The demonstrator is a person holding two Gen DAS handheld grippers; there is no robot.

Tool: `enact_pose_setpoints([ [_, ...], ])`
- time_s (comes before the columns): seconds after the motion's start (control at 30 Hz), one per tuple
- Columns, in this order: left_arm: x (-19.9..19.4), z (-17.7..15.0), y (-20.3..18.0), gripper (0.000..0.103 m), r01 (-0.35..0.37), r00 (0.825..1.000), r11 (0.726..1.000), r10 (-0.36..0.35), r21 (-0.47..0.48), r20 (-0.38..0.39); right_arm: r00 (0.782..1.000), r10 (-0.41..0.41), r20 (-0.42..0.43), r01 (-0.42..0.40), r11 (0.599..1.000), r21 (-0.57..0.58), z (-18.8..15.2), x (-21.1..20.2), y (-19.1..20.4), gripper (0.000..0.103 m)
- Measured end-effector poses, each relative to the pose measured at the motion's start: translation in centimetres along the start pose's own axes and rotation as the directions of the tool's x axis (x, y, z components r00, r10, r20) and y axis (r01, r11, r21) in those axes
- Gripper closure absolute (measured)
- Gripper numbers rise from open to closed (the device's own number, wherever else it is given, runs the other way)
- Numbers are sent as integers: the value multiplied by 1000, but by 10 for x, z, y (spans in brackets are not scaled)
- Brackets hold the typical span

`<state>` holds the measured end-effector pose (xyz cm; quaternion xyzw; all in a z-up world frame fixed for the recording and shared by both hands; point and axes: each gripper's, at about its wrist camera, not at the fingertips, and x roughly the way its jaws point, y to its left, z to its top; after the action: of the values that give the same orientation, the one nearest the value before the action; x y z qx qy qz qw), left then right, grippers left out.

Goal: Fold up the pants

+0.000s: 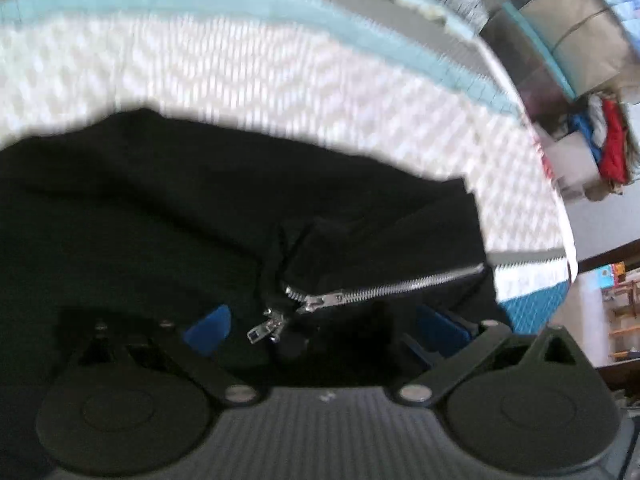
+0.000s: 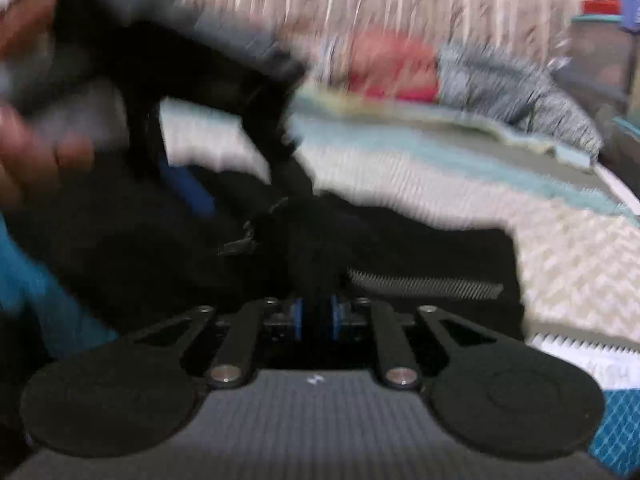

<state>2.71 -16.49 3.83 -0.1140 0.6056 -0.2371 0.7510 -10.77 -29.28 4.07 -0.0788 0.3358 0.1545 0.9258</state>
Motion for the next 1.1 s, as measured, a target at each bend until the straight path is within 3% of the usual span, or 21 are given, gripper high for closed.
enact_pose_setpoints([
  [0.03, 6, -3, 5, 0, -4, 1000, 1000, 4, -14, -11, 1000, -4, 5, 4, 1000, -9, -1, -3, 0, 75],
  [0.07, 9, -4, 7, 0, -5, 1000, 1000, 4, -22, -15, 1000, 3, 24, -3, 1000, -3, 0, -10, -2, 62],
  [0.13, 13, -6, 9, 1, -5, 1000, 1000, 5, -25, -8, 998, 14, 62, -17, 999, 43, 3, -24, -10, 56],
  [0.3, 21, -11, -2, 4, -88, 996, 995, 87, 46, 34, 990, 26, 138, -57, 973, 225, 0, -31, -33, 56],
  [0.43, 23, -22, -17, 4, -152, 988, 978, 145, 143, 61, 999, -19, -43, 33, 939, 341, -11, 8, -53, 59],
  [0.5, 21, -26, -21, 3, -175, 984, 970, 165, 171, 67, 1000, -5, -18, 12, 916, 401, -11, 6, -57, 59],
  [0.7, 11, -32, -17, 2, -195, 981, 970, 190, 148, 50, 998, 2, 59, -29, 890, 455, 0, -11, -49, 57],
  [0.87, -1, -45, -21, 2, -234, 972, 957, 224, 173, 75, 998, -3, 66, -30, 865, 500, -1, -16, -43, 57],
  [1.1, -26, -55, -4, 2, -279, 957, 950, 265, 137, 117, 996, -1, 87, -43, 868, 495, -5, -33, -10, 57],
])
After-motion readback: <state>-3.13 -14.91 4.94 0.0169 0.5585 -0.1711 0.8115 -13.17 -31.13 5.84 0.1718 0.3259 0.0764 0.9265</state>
